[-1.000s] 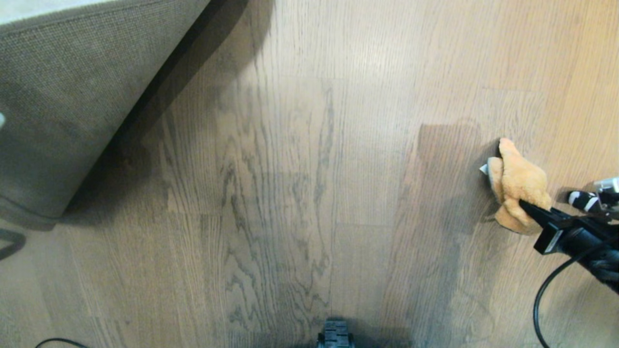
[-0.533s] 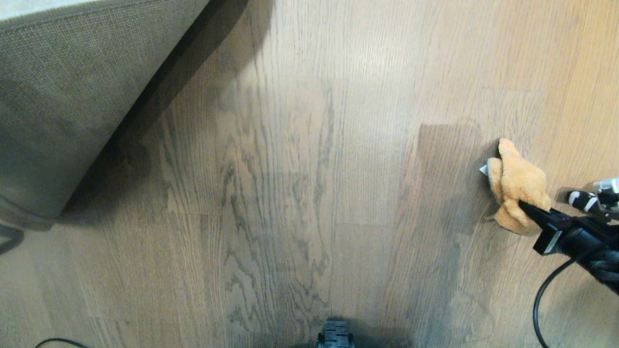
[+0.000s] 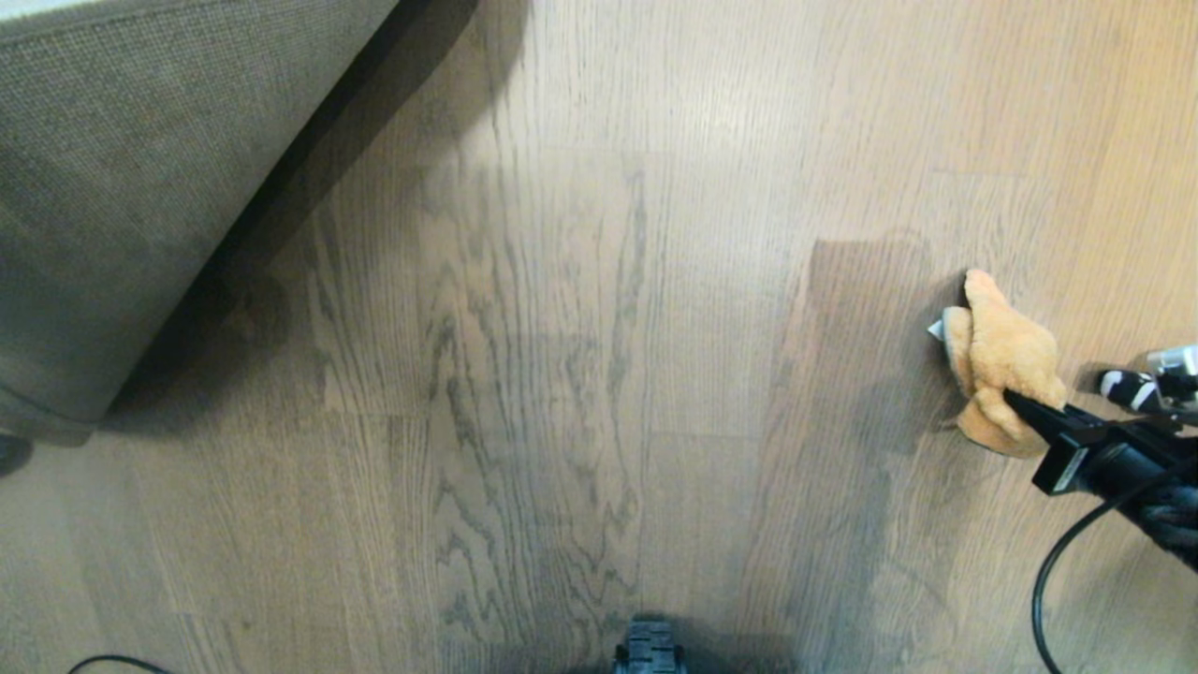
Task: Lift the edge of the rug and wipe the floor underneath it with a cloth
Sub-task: Pick up the rag
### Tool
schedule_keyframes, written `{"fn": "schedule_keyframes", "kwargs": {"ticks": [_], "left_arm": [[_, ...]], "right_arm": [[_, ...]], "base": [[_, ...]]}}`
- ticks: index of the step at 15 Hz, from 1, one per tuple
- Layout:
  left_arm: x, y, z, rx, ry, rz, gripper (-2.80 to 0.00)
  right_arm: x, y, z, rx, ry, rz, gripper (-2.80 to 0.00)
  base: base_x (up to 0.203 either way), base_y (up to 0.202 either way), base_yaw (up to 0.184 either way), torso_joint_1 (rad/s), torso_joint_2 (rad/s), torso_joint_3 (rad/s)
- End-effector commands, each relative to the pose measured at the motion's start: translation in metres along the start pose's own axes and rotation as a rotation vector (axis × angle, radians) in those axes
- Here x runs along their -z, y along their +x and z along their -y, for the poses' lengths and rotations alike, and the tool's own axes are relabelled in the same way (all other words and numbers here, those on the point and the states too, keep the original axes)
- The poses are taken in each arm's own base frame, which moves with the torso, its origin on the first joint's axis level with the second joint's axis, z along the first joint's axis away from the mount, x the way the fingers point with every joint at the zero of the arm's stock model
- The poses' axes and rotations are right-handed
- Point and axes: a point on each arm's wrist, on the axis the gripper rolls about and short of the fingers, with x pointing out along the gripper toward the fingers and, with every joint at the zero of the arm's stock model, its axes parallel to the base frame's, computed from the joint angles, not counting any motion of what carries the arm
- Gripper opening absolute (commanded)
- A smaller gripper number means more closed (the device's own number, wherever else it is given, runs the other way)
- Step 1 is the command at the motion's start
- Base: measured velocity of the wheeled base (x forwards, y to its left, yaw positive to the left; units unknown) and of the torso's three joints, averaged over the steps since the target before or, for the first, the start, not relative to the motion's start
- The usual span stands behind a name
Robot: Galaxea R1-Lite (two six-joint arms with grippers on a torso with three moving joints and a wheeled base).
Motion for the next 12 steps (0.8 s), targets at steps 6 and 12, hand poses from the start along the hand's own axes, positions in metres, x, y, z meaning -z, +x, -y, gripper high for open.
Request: {"fn": "schedule_keyframes", "kwargs": {"ticks": [6, 12], "left_arm": [[0.0012, -0.0003, 0.0019, 0.000, 0.012, -0.006, -2.80], [0.0014, -0.0004, 0.0022, 0.001, 0.015, -0.007, -2.80]], "right_arm": [[-0.0024, -0.0046, -0.0012, -0.001, -0.010, 0.032, -2.80], [-0.0028, -0.0049, -0.0013, -0.001, -0.011, 0.034, -2.80]], "base": [[0.000, 0.000, 0.000, 0.000, 0.00, 0.000], [0.000, 0.000, 0.000, 0.000, 0.00, 0.000]]}}
